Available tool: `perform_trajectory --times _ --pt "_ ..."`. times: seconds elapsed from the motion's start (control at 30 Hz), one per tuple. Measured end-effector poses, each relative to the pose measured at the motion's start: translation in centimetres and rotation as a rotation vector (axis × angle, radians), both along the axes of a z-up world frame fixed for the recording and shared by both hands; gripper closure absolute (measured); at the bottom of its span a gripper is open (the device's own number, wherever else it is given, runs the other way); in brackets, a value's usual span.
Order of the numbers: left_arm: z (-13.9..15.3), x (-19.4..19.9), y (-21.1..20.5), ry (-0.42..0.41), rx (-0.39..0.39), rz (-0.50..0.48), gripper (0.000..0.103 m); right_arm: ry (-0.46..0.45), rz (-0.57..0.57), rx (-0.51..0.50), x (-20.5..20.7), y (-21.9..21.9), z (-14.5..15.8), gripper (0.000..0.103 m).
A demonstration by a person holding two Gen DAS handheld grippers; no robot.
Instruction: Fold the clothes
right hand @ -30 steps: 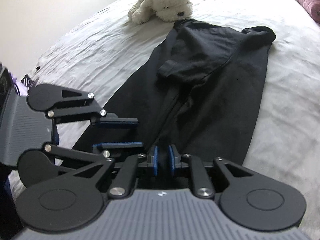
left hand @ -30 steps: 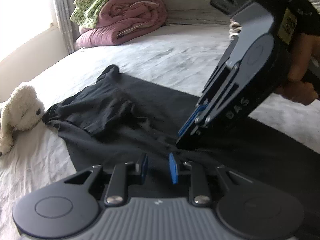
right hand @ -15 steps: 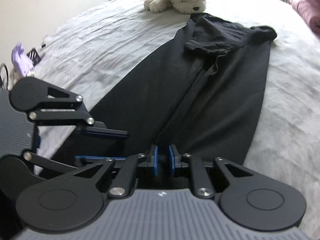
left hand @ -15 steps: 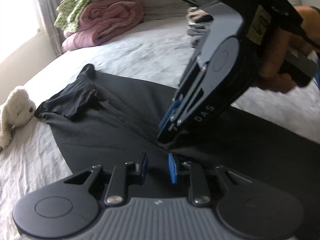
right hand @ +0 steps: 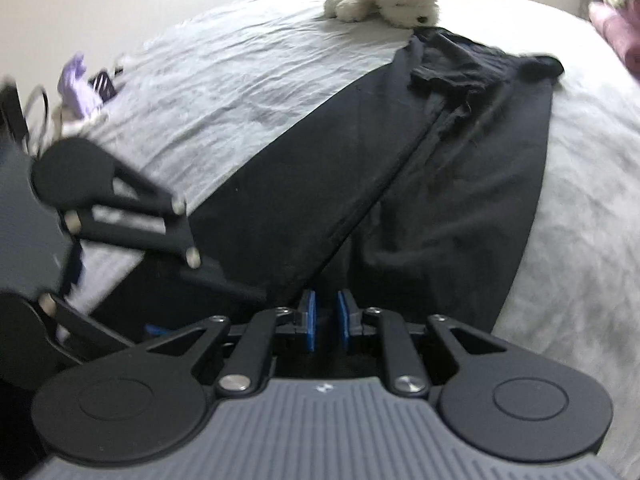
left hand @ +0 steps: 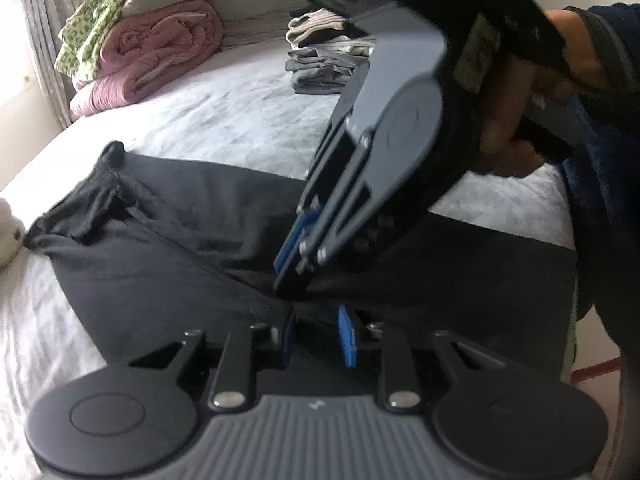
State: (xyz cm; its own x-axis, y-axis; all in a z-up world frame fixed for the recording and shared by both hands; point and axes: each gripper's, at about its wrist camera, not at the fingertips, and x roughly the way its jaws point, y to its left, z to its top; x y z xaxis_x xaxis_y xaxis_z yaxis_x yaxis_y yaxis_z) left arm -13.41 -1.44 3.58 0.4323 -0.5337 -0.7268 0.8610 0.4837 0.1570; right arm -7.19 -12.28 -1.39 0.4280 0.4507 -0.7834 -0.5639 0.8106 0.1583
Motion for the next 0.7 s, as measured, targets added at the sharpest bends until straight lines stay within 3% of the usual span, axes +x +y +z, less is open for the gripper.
perform_trajectory --times 0.37,0.7 --pt "0.0 -2.6 -0.6 0.047 0.025 -0.146 0.081 -0.046 -0.011 -0.016 -1.9 -0.3 -0.6 0.089" --pt "-0.3 -2.6 -0.5 0.091 0.020 -0.130 0.081 -0.064 -0.031 -0.023 -2.6 -0.2 -0.6 0.090"
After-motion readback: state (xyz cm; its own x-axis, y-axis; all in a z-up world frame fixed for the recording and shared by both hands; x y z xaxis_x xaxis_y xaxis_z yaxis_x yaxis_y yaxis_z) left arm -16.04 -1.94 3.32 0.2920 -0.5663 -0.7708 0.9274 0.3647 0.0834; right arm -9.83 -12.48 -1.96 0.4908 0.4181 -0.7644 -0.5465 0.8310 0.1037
